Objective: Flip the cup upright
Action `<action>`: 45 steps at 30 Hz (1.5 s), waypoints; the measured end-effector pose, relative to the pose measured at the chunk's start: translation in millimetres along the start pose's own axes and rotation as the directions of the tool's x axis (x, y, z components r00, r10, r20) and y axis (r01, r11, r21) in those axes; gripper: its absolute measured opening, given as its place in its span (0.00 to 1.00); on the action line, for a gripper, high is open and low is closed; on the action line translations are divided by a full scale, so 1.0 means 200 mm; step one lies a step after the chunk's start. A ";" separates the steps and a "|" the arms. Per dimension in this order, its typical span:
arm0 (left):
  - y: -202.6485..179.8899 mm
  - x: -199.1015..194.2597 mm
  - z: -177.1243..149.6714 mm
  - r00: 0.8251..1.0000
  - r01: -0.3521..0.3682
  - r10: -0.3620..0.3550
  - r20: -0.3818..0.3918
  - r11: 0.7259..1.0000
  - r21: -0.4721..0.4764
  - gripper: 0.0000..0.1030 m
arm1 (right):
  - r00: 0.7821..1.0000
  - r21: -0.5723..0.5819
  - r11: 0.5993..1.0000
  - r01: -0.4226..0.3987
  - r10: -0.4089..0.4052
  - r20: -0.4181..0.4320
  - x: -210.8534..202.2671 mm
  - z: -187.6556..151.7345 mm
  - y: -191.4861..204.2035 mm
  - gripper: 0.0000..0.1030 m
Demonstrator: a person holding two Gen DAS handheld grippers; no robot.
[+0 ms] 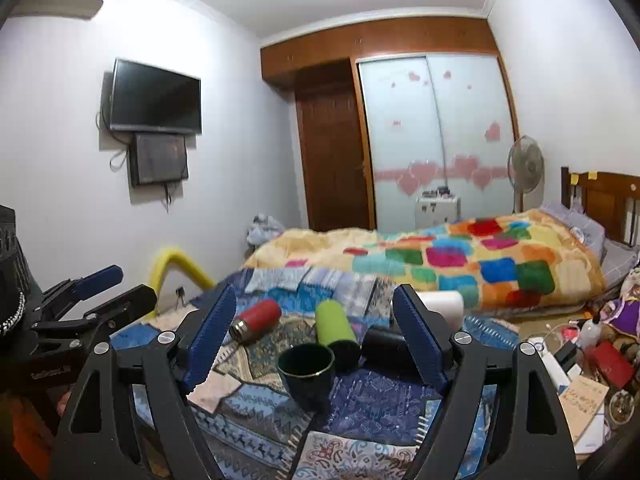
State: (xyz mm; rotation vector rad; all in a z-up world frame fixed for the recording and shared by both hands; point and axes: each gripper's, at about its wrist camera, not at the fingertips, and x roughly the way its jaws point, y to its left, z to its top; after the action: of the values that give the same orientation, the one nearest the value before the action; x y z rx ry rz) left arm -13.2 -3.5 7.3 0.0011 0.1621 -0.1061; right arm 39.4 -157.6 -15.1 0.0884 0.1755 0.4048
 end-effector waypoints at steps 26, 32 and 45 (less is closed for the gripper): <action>-0.08 -0.21 -0.03 0.997 -0.049 0.049 0.051 0.999 0.000 1.00 | 0.989 -0.020 0.991 0.129 -0.127 0.077 -0.20 -0.08 0.04 1.00; -0.07 -0.20 -0.03 0.998 -0.048 0.048 0.051 0.999 -0.001 1.00 | 0.988 -0.024 0.991 0.133 -0.130 0.083 -0.21 -0.08 0.05 1.00; -0.07 -0.19 -0.04 0.998 -0.048 0.048 0.046 0.999 -0.003 1.00 | 0.987 -0.023 0.990 0.136 -0.134 0.089 -0.22 -0.06 0.05 1.00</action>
State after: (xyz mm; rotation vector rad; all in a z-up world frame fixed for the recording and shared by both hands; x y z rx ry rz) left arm -54.0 -14.0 6.0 0.0004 0.1156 -0.0577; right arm -7.6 -164.8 -18.5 0.0654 0.0887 0.2677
